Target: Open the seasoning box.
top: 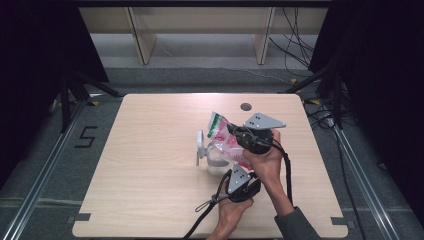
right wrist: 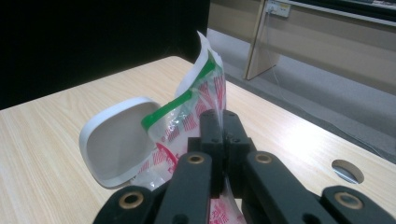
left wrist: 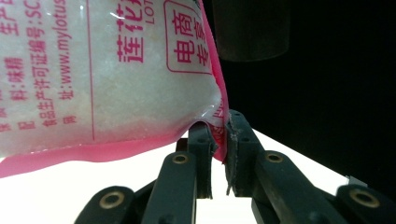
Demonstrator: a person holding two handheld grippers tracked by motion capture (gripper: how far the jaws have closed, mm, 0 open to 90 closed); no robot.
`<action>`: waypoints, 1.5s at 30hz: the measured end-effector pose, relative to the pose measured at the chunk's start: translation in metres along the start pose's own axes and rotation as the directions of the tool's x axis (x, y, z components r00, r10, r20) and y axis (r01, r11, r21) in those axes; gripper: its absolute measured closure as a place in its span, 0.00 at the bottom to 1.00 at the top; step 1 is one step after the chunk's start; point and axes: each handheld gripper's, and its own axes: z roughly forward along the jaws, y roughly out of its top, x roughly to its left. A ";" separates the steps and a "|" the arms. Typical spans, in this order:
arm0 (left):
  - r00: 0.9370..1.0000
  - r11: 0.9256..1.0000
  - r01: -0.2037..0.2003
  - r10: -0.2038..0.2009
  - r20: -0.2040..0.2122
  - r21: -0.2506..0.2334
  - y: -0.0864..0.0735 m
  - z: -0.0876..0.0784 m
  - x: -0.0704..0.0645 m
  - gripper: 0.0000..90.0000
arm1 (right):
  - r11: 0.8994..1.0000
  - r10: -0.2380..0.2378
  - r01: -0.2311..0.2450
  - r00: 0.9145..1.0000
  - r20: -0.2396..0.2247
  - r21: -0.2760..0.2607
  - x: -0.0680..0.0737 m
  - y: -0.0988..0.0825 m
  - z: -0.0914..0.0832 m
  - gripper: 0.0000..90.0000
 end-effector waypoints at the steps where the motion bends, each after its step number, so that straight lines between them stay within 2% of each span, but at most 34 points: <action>1: 1.000 1.000 -0.003 0.003 -0.010 0.012 0.000 -0.001 0.000 0.91 | 1.000 -0.001 0.001 1.000 0.004 -0.003 0.000 0.000 0.001 1.00; 2: 1.000 1.000 0.002 -0.002 0.004 -0.002 0.000 0.000 0.000 0.91 | 1.000 -0.003 0.003 1.000 -0.004 0.006 -0.001 0.000 0.000 1.00; 4: 1.000 1.000 -0.004 0.004 -0.014 0.011 0.001 -0.001 -0.001 0.91 | 1.000 -0.001 0.001 1.000 -0.002 -0.001 -0.001 0.000 0.000 1.00; 5: 1.000 1.000 -0.002 0.002 -0.009 0.002 0.001 -0.001 -0.001 0.91 | 1.000 0.004 -0.004 1.000 -0.014 -0.008 -0.001 0.000 0.000 1.00; 6: 1.000 1.000 -0.001 0.001 0.000 -0.005 0.000 0.000 0.000 0.91 | 1.000 -0.004 0.004 1.000 0.000 -0.005 -0.001 0.001 -0.001 1.00; 11: 1.000 1.000 0.002 -0.002 0.002 -0.002 0.000 0.000 0.000 0.91 | 1.000 -0.004 0.004 1.000 -0.001 0.010 -0.001 0.000 0.000 1.00; 14: 1.000 1.000 -0.002 0.002 -0.014 0.011 0.001 -0.002 -0.001 0.91 | 1.000 -0.004 0.004 1.000 -0.004 0.003 0.000 0.000 0.000 1.00; 17: 1.000 1.000 0.005 -0.005 -0.007 -0.002 0.000 0.000 -0.001 0.90 | 1.000 0.002 -0.002 1.000 -0.001 0.009 0.000 0.000 0.000 1.00; 20: 1.000 1.000 0.000 0.000 0.000 -0.001 0.000 0.000 0.000 0.90 | 1.000 -0.018 0.018 1.000 0.008 0.007 0.000 -0.001 0.001 1.00; 23: 1.000 1.000 0.002 -0.002 -0.014 0.007 0.000 -0.001 -0.001 0.90 | 1.000 -0.003 0.003 1.000 0.001 0.010 -0.001 0.000 0.000 1.00; 24: 1.000 1.000 0.005 -0.005 -0.005 -0.005 0.000 0.000 -0.001 0.90 | 1.000 0.002 -0.002 1.000 -0.004 0.009 0.000 0.000 0.000 1.00; 26: 1.000 1.000 0.000 0.001 -0.011 0.007 0.000 -0.001 -0.001 0.90 | 1.000 -0.008 0.008 1.000 0.000 0.008 -0.001 0.000 0.000 1.00; 27: 1.000 1.000 0.002 -0.002 -0.001 -0.003 0.000 0.000 0.000 0.90 | 1.000 -0.014 0.014 1.000 0.010 -0.001 -0.001 -0.001 0.001 1.00; 29: 1.000 1.000 0.002 -0.002 -0.017 0.008 0.001 -0.001 -0.001 0.90 | 1.000 -0.014 0.014 1.000 0.006 0.000 -0.001 -0.001 0.001 1.00; 30: 1.000 1.000 0.002 -0.002 -0.002 -0.009 0.000 0.000 -0.001 0.90 | 1.000 -0.002 0.002 1.000 -0.002 0.011 0.000 0.000 0.000 1.00; 32: 1.000 1.000 0.002 -0.002 -0.015 0.006 0.000 -0.001 -0.001 0.90 | 1.000 0.004 -0.004 1.000 -0.002 0.010 0.000 0.000 0.000 1.00; 35: 1.000 1.000 0.003 -0.003 -0.008 -0.004 0.000 -0.001 -0.001 0.90 | 1.000 0.012 -0.012 1.000 0.012 0.004 0.002 -0.002 0.002 1.00; 36: 1.000 1.000 0.004 -0.004 -0.002 -0.009 0.000 0.000 0.000 0.90 | 1.000 -0.004 0.004 1.000 -0.003 0.011 0.000 -0.001 0.002 1.00; 38: 1.000 1.000 0.002 -0.002 -0.011 0.001 0.000 -0.001 -0.001 0.90 | 1.000 -0.002 0.002 1.000 0.000 0.010 0.001 -0.001 0.001 1.00; 39: 1.000 1.000 0.002 -0.002 -0.013 0.001 0.000 -0.001 -0.001 0.90 | 1.000 -0.019 0.019 1.000 0.007 0.003 -0.001 -0.001 0.001 1.00; 40: 1.000 1.000 0.002 -0.002 -0.009 -0.001 0.000 -0.001 -0.001 0.90 | 1.000 0.003 -0.003 1.000 0.000 0.014 0.000 -0.001 0.001 1.00; 44: 1.000 1.000 0.001 -0.001 -0.001 -0.001 0.000 0.000 0.000 0.90 | 1.000 -0.009 0.009 1.000 -0.002 0.007 -0.002 -0.002 0.003 1.00; 45: 1.000 1.000 0.000 0.000 0.000 -0.001 0.000 0.000 0.000 0.90 | 1.000 0.018 -0.018 1.000 -0.003 0.013 -0.001 -0.002 0.002 1.00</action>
